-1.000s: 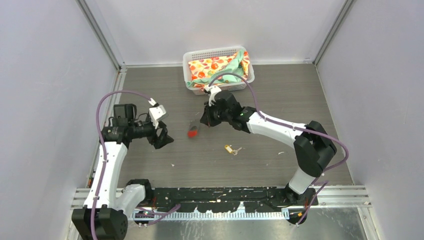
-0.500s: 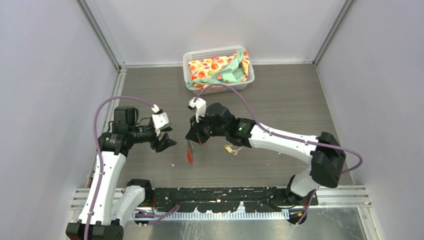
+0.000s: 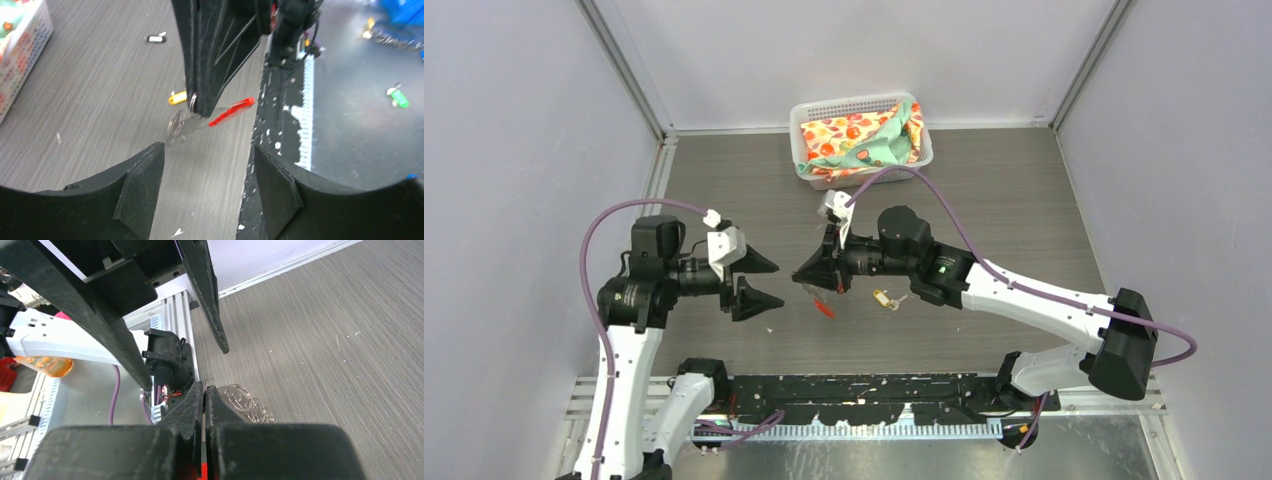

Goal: Put the keys on the keyring

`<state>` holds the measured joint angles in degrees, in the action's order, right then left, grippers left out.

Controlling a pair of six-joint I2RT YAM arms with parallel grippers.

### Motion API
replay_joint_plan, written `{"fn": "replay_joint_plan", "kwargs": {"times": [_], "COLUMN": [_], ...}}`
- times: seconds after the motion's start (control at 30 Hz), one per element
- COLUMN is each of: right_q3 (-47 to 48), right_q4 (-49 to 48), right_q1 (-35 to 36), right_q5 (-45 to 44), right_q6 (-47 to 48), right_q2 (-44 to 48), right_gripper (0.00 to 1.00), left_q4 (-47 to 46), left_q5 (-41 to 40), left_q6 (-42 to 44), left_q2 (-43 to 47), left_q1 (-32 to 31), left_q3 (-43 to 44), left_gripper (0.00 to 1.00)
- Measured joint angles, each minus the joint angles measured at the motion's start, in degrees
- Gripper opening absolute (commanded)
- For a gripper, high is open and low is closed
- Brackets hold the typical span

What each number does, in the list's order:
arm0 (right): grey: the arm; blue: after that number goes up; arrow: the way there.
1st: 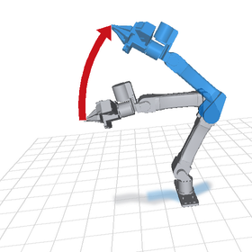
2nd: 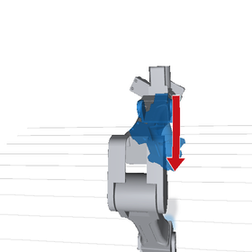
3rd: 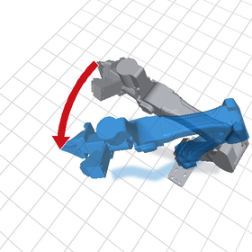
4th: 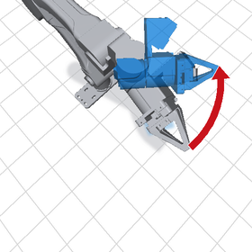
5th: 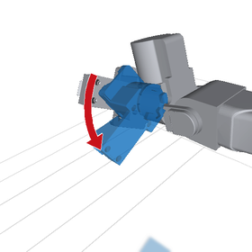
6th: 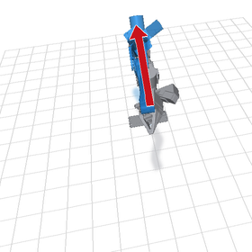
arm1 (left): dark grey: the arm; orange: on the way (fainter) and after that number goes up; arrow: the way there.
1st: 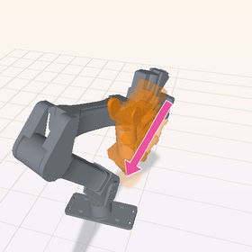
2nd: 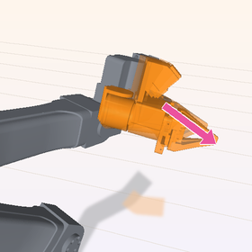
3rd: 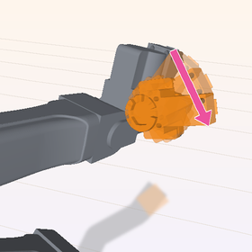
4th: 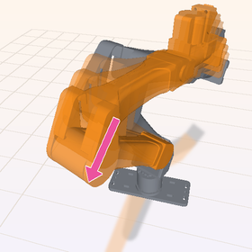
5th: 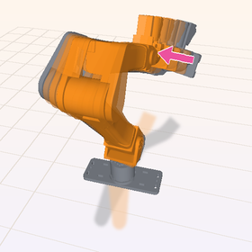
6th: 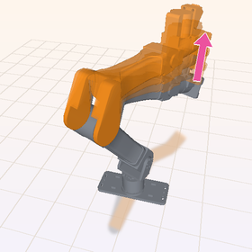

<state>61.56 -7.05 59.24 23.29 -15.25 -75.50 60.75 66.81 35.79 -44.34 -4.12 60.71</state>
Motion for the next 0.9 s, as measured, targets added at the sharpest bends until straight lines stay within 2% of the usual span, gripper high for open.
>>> {"fn": "replay_joint_plan", "kwargs": {"times": [0.2, 0.53, 0.7, 0.9], "right_q3": [1.1, 4.6, 4.8, 5.7], "right_q4": [0.0, -0.7, -0.4, 1.4], "right_q1": [0.5, 1.5, 1.7, 1.8], "right_q5": [2.8, 5.8, 7.5, 10.0], "right_q6": [0.4, 0.3, 0.4, 1.2], "right_q2": [0.0, -0.1, -0.3, -0.3], "right_gripper": [0.01, 0.01, 0.01, 0.01], "left_q4": [-2.3, -4.9, -6.7, -6.0], "left_q5": [4.9, 5.4, 6.0, 6.7], "left_q6": [-7.6, -12.9, -14.4, -12.9], "left_q2": [1.5, 1.3, 2.2, 3.1], "left_q1": [0.0, 0.0, 0.0, 0.0], "left_q3": [0.1, 0.1, 0.1, 0.6], "left_gripper": [0.68, 0.6, 0.52, 0.54]}}
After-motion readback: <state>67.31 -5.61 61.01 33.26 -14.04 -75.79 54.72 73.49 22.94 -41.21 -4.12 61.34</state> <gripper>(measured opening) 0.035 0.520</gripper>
